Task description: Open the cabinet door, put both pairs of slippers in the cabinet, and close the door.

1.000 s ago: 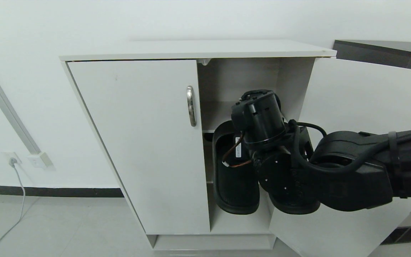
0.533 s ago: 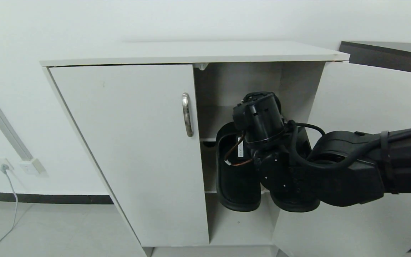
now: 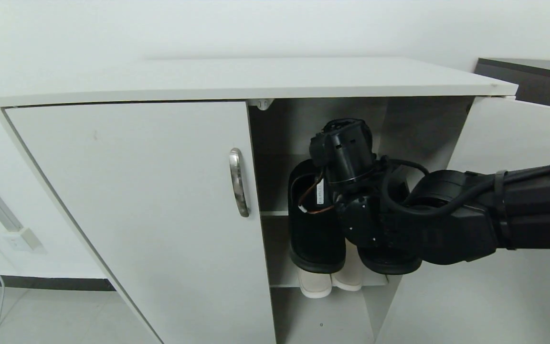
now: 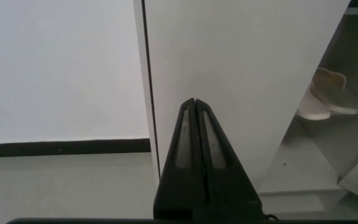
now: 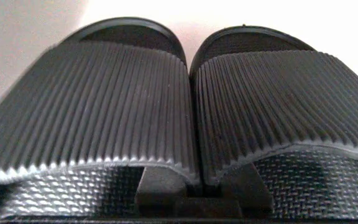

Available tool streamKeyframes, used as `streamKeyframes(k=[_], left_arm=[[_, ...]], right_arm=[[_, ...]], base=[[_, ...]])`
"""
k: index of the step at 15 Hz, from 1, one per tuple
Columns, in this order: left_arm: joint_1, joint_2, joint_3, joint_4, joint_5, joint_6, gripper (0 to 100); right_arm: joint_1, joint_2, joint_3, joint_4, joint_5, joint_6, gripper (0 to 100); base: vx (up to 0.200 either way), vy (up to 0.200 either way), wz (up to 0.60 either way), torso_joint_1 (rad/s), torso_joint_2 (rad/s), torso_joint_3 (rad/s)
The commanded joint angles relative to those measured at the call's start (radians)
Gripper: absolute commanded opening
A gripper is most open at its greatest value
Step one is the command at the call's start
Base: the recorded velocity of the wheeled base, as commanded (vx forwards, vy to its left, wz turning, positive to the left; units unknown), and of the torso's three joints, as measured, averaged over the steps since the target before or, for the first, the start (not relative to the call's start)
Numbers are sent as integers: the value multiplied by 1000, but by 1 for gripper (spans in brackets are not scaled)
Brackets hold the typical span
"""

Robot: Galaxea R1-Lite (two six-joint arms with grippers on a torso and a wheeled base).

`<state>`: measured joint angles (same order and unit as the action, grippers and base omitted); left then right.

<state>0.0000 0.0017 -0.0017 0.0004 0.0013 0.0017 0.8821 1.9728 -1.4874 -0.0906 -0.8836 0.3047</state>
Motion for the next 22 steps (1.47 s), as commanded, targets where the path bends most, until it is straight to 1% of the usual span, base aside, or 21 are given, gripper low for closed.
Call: streamKeyframes(k=[1, 4, 7, 8, 9, 10, 11, 15, 17, 22], left_arm=[[0, 0, 0, 0, 0, 0, 0], [0, 0, 0, 0, 0, -2, 0], [0, 0, 0, 0, 0, -2, 0], [0, 0, 0, 0, 2, -2, 0], [0, 0, 0, 0, 2, -2, 0], [0, 0, 0, 0, 2, -2, 0], [0, 0, 0, 0, 2, -3, 0], [0, 0, 0, 0, 2, -3, 0], [0, 0, 0, 0, 2, -3, 0], [0, 0, 0, 0, 2, -3, 0]], right_arm=[[-15, 35, -36, -3, 3, -6, 0], [-42, 87, -108, 0, 8, -36, 0], [-74, 140, -182, 11, 46, -44, 0], [-95, 164, -228, 23, 48, -44, 0], [-95, 164, -228, 23, 48, -44, 0], [-114, 182, -286, 65, 74, -45, 0], [-120, 198, -320, 81, 74, -47, 0], [-146, 238, -416, 129, 77, -59, 0], [-158, 247, -425, 132, 106, -78, 0], [-170, 262, -427, 132, 110, -82, 0]], base=[[0, 0, 0, 0, 0, 0], [0, 0, 0, 0, 0, 0], [0, 0, 0, 0, 0, 0], [0, 0, 0, 0, 0, 0], [0, 0, 0, 0, 0, 0], [0, 0, 0, 0, 0, 0], [0, 0, 0, 0, 0, 0], [0, 0, 0, 0, 0, 0], [0, 0, 0, 0, 0, 0], [0, 0, 0, 0, 0, 0]])
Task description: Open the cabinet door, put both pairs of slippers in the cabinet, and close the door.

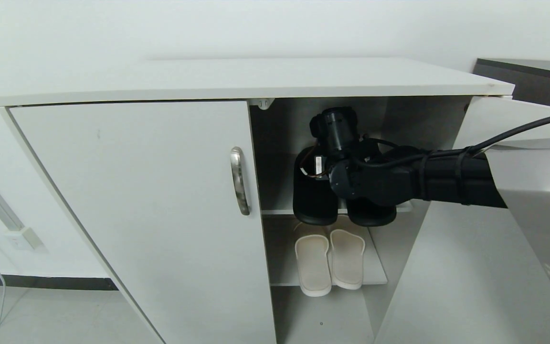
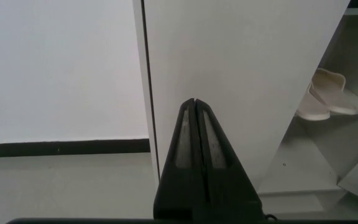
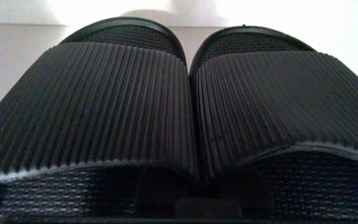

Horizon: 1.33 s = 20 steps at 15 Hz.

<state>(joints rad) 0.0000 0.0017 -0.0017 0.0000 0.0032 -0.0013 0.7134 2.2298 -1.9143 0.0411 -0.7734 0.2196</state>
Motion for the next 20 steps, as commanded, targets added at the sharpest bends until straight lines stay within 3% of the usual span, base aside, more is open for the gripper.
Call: streamKeyframes(k=[1, 6, 7, 10, 20], left_arm=[[0, 0, 0, 0, 0, 0, 0], [0, 0, 0, 0, 1, 1, 0], [0, 0, 0, 0, 1, 0, 0], [0, 0, 0, 0, 8, 0, 0], [0, 0, 0, 0, 8, 0, 0]], right_arm=[[-2, 5, 1, -1, 0, -2, 0], [-3, 13, 3, -3, 0, -2, 0], [-3, 13, 6, -3, -1, 0, 100], [3, -7, 40, -3, -1, 7, 100], [126, -334, 535, -210, -15, 12, 100]], base=[[0, 0, 0, 0, 0, 0], [0, 0, 0, 0, 0, 0], [0, 0, 0, 0, 0, 0], [0, 0, 0, 0, 0, 0], [0, 0, 0, 0, 0, 0]])
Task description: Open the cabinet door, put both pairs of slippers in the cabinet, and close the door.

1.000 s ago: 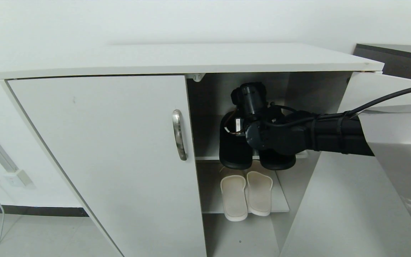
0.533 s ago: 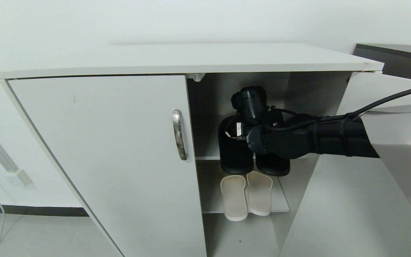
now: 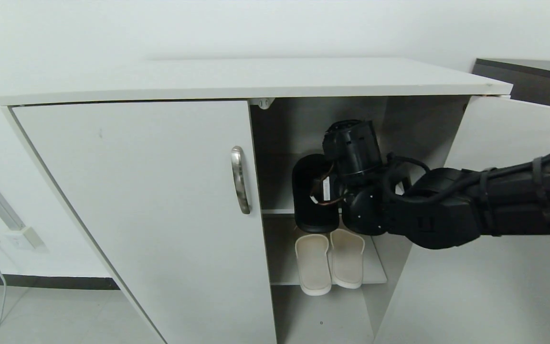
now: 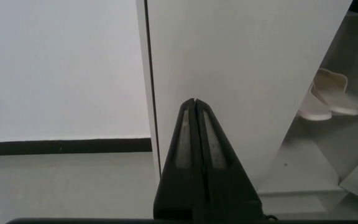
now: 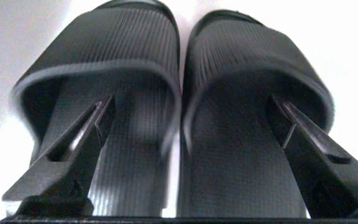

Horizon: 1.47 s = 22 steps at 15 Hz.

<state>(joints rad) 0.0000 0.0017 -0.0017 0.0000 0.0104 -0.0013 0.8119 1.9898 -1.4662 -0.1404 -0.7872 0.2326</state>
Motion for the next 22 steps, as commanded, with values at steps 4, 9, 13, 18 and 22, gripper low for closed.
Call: streamKeyframes(k=[4, 9, 13, 18, 22], left_arm=[[0, 0, 0, 0, 0, 0, 0], [0, 0, 0, 0, 0, -5, 0], [0, 0, 0, 0, 0, -5, 0], [0, 0, 0, 0, 0, 0, 0], [0, 0, 0, 0, 0, 0, 0]], right_arm=[[84, -204, 285, -173, 2, -9, 100], [161, -325, 495, -286, 68, -6, 100], [171, -339, 566, -369, 95, -13, 0], [171, -330, 569, -370, 95, -13, 0], [173, -319, 572, -370, 92, -21, 0]], base=[[0, 0, 0, 0, 0, 0], [0, 0, 0, 0, 0, 0], [0, 0, 0, 0, 0, 0], [0, 0, 0, 0, 0, 0], [0, 0, 0, 0, 0, 0]])
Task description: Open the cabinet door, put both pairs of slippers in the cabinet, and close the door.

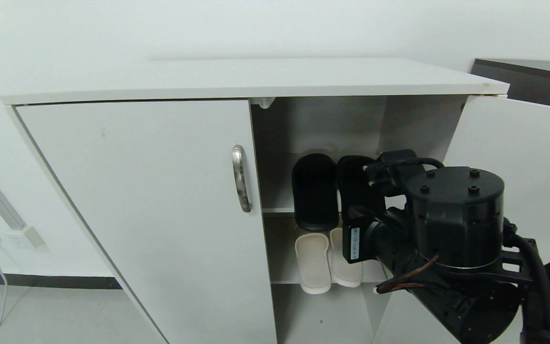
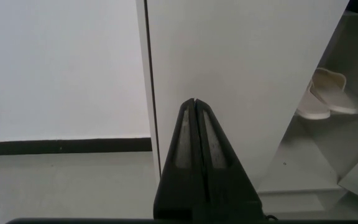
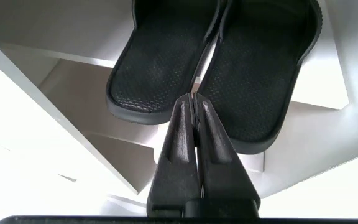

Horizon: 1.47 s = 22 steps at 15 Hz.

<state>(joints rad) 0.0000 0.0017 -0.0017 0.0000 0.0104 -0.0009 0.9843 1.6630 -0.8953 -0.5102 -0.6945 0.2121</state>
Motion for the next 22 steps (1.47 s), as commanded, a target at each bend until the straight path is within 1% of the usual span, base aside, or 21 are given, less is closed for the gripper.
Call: streamKeyframes(k=[1, 4, 13, 16, 19, 22], left_arm=[[0, 0, 0, 0, 0, -1, 0], [0, 0, 0, -2, -1, -1, 0], [0, 0, 0, 0, -1, -2, 0], [0, 0, 0, 0, -1, -4, 0], [0, 0, 0, 0, -1, -4, 0], [0, 0, 0, 0, -1, -4, 0]], right_arm=[[1, 6, 3, -1, 0, 0, 0], [1, 8, 7, -1, 0, -2, 0], [1, 12, 22, -5, -3, -17, 0], [-1, 12, 30, -27, -3, -20, 0], [-6, 12, 55, -57, -3, -54, 0], [-7, 12, 72, -60, -3, -69, 0]], base=[[0, 0, 0, 0, 0, 0], [0, 0, 0, 0, 0, 0], [-200, 0, 0, 3, 3, 3], [-200, 0, 0, 2, 5, 2], [-200, 0, 0, 4, -1, 1], [-200, 0, 0, 1, 1, 1]])
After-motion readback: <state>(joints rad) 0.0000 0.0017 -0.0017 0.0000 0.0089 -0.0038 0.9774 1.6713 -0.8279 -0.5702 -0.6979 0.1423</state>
